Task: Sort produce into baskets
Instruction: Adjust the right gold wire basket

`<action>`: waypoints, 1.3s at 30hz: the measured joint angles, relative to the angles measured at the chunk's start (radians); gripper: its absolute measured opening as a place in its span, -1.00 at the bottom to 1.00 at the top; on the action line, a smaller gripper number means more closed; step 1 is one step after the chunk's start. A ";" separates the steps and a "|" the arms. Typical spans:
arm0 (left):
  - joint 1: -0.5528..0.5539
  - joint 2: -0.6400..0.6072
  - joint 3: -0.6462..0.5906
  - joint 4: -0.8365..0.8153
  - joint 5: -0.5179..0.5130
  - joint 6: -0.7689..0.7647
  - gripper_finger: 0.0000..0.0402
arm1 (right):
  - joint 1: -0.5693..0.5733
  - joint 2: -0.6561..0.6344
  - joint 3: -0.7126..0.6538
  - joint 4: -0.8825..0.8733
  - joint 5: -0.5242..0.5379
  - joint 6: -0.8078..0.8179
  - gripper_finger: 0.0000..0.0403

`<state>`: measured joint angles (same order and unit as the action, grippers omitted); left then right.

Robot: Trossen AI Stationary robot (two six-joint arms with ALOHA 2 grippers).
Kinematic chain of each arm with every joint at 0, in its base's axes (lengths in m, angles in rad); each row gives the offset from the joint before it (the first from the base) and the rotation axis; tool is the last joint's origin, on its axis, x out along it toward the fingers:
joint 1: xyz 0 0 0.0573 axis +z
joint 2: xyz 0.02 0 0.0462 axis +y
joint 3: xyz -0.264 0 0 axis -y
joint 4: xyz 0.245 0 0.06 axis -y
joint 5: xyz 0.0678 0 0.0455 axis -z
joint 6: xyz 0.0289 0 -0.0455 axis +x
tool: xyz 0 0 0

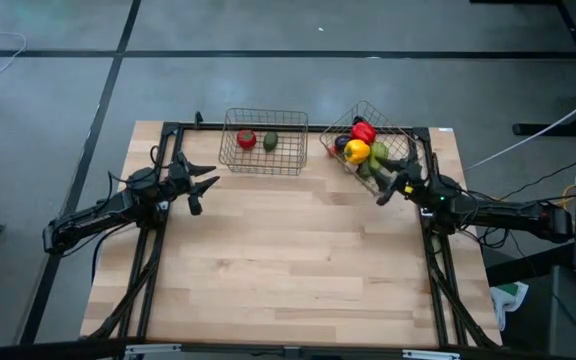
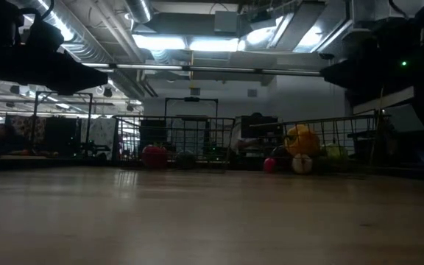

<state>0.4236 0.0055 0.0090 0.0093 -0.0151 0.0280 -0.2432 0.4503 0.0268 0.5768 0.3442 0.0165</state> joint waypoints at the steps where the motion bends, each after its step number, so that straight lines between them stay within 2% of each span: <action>1: 0.000 0.000 0.000 0.000 0.000 -0.001 -0.26 | 0.000 -0.001 0.000 -0.017 -0.037 0.000 -0.08; 5: 0.000 0.000 0.000 0.000 0.000 0.000 -0.26 | 0.001 0.000 0.001 -0.094 -0.151 0.004 -0.08; 12: 0.000 0.000 0.000 0.000 0.000 -0.001 -0.26 | 0.001 0.069 0.134 -0.385 -0.154 0.026 -0.08; 18: 0.000 0.000 0.000 0.000 0.000 -0.004 -0.26 | 0.001 0.227 0.271 -0.559 -0.154 0.028 -0.08; 22: 0.000 0.000 0.000 0.000 0.000 0.000 -0.26 | 0.001 0.375 0.333 -0.590 -0.143 0.027 -0.08; 26: 0.000 0.000 0.000 0.000 0.000 -0.001 -0.26 | 0.001 0.497 0.391 -0.589 -0.070 0.015 -0.08; 29: 0.000 0.000 0.000 0.000 0.000 -0.003 -0.26 | 0.001 0.554 0.428 -0.589 0.010 -0.027 -0.08; 32: 0.000 0.000 0.000 0.000 0.000 0.000 -0.26 | 0.000 0.591 0.456 -0.615 0.017 -0.042 -0.09; 35: 0.000 0.000 0.000 0.000 0.000 -0.004 -0.26 | 0.000 0.622 0.473 -0.631 0.003 -0.049 -0.17; 39: 0.000 0.000 0.000 0.000 0.000 -0.004 -0.26 | 0.000 0.652 0.477 -0.642 0.004 -0.049 -0.38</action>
<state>0.4238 0.0053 0.0086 0.0097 -0.0147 0.0242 -0.2429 1.1024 0.5041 -0.0648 0.3481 -0.0326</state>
